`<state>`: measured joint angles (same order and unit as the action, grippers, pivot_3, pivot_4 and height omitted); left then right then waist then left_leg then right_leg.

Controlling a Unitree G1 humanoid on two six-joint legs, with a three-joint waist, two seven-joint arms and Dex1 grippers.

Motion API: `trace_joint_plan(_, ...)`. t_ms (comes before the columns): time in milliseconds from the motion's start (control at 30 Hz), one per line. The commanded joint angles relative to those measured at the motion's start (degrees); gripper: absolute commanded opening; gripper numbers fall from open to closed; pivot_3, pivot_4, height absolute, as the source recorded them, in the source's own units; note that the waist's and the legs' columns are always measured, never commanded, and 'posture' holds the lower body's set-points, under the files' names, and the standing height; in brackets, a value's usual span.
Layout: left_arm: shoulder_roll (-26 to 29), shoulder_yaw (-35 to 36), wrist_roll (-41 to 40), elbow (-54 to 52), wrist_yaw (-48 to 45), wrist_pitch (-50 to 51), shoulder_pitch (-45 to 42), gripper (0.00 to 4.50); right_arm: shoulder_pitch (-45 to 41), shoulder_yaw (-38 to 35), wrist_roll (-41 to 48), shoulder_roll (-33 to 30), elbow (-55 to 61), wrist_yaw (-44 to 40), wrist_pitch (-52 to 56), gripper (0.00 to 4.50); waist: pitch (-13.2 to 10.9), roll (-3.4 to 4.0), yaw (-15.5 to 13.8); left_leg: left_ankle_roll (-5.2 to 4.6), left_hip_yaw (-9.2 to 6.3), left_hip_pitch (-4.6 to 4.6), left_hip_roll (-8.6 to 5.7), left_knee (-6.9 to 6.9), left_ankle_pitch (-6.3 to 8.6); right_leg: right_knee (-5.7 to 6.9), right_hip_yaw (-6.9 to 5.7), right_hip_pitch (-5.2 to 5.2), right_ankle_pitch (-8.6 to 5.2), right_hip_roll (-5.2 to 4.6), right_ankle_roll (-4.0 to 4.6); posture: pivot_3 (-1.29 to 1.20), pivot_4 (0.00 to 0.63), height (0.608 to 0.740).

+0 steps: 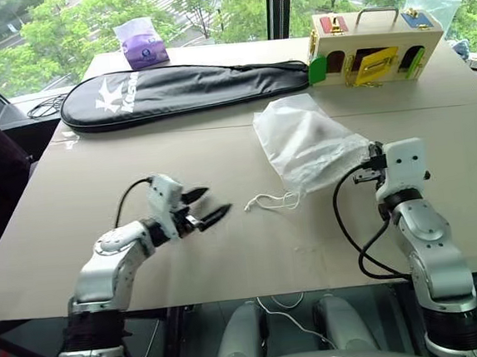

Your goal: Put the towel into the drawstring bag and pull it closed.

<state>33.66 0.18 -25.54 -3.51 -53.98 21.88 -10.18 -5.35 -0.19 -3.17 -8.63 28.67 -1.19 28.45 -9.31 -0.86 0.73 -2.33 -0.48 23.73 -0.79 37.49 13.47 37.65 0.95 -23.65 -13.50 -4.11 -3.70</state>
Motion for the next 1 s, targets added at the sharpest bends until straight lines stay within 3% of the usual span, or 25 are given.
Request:
trace_joint_plan(33,-1.56,-5.03,4.65,1.56,-2.09,-5.2,-3.59,4.5,-1.06,0.32,-0.02,0.09,1.07,-0.54,-0.96,0.05,0.0,0.0,-0.1,0.0,-0.03,0.0,0.01,0.0,0.0,0.02,-0.02,0.0,-0.02,0.01,0.04,0.0,0.15,0.74)
trace_joint_plan(333,-8.75,-12.17,15.74,21.32,-0.18,-13.58,-15.13,4.5,-1.77,0.46,-0.79,0.13,1.46,-0.7,-0.78,0.05,0.01,-0.01,0.06,-0.01,-0.01,-0.01,-0.02,0.03,-0.01,0.05,-0.03,0.02,0.11,0.1,-0.21,0.0,0.15,0.74)
trace_joint_plan(367,-8.87,-12.61,15.61,22.25,-1.78,-13.36,-15.38,3.99,-1.58,0.46,-0.91,0.23,1.75,-0.53,-0.68,0.0,0.02,0.01,0.05,-0.01,-0.01,-0.02,-0.02,0.03,-0.01,0.06,-0.03,0.02,0.11,0.1,-0.21,0.0,0.15,0.74)
trace_joint_plan(400,-8.99,-12.81,15.44,22.91,-2.86,-13.23,-15.56,3.8,-1.46,0.46,-1.01,0.31,1.94,-0.43,-0.61,0.0,0.04,0.01,0.04,-0.01,-0.01,-0.03,-0.02,0.03,-0.01,0.09,-0.03,0.02,0.1,0.1,-0.21,0.0,0.15,0.74)
trace_joint_plan(667,-6.55,-10.95,15.68,24.36,-5.86,-14.0,-15.08,0.07,-0.58,0.24,-1.6,0.59,2.93,-0.13,-0.45,0.0,0.06,0.01,0.2,-0.03,-0.01,-0.01,-0.02,0.03,0.01,0.03,-0.03,0.03,0.09,0.09,-0.23,0.0,0.15,0.74)
trace_joint_plan(867,-5.34,-9.9,13.87,19.82,-7.22,-12.1,-11.9,0.03,-1.19,0.2,-1.46,0.39,2.34,-0.49,-0.73,0.0,0.07,0.03,0.4,-0.03,-0.01,-0.04,0.02,0.02,0.01,0.06,-0.03,0.03,0.09,0.1,-0.23,0.0,0.15,0.74)
trace_joint_plan(1000,-6.96,-5.14,8.23,15.17,-5.45,-9.08,-11.0,0.03,-1.8,0.1,-1.42,0.27,1.88,-0.68,-1.01,0.0,0.07,0.04,0.35,-0.03,-0.01,-0.04,0.03,0.02,0.01,0.06,-0.02,0.03,0.09,0.1,-0.22,0.0,0.15,0.74)
